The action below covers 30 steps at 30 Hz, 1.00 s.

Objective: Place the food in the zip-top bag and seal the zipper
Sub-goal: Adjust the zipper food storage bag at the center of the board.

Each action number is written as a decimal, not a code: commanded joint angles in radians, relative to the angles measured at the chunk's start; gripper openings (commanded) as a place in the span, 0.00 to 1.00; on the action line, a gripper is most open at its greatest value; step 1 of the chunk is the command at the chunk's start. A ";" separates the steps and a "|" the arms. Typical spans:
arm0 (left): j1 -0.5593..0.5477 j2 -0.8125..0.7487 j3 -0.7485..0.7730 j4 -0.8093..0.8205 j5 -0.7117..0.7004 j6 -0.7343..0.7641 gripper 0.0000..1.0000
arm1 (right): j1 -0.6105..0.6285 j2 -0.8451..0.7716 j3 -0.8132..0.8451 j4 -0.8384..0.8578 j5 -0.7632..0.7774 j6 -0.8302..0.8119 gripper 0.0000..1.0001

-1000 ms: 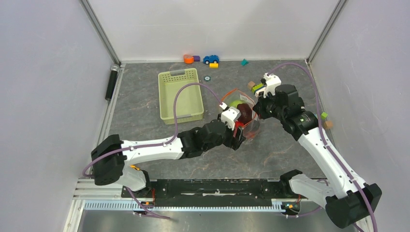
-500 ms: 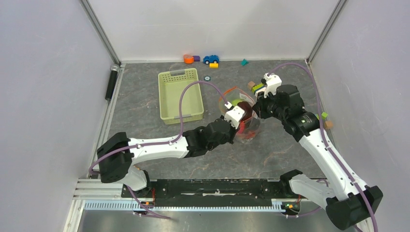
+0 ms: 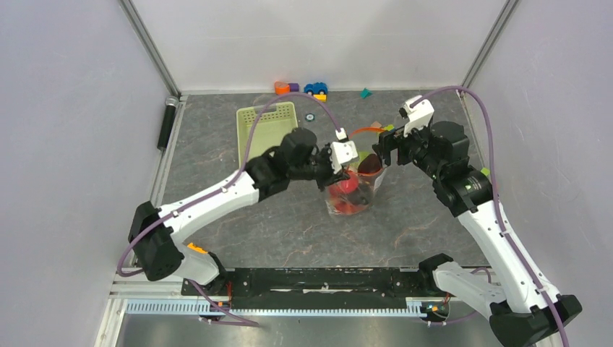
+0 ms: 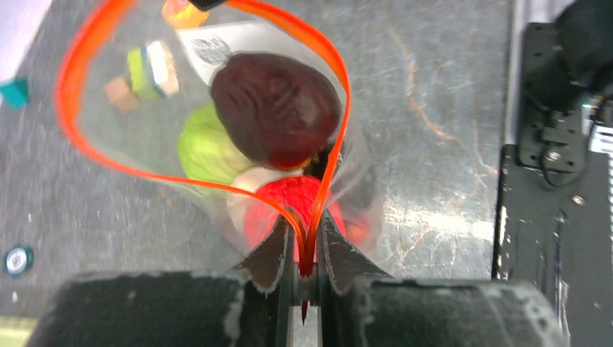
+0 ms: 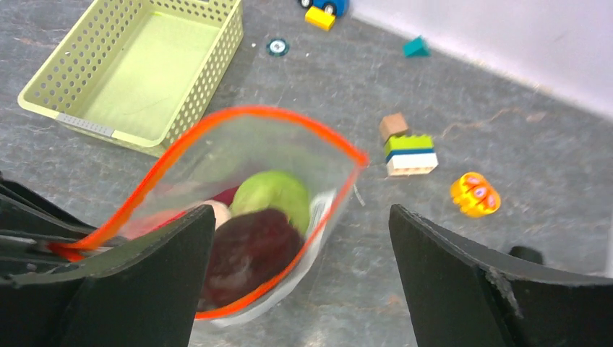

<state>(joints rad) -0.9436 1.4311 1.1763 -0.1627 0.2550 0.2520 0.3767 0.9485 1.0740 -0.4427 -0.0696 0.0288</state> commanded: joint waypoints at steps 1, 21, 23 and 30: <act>0.107 -0.027 0.168 -0.209 0.483 0.251 0.02 | -0.004 -0.017 0.083 0.011 -0.029 -0.165 0.98; 0.172 0.039 0.274 -0.518 0.498 0.420 0.02 | 0.075 -0.038 -0.026 0.147 -0.926 -0.468 0.98; 0.172 0.036 0.277 -0.504 0.477 0.393 0.02 | 0.131 -0.005 -0.027 0.144 -0.845 -0.454 0.98; 0.172 0.023 0.275 -0.475 0.439 0.355 0.02 | 0.218 0.122 0.037 0.044 -0.719 -0.492 0.98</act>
<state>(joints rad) -0.7742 1.4696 1.4025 -0.6785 0.7055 0.6472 0.5785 1.0306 1.0615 -0.3660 -0.8700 -0.4435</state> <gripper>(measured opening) 0.133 0.979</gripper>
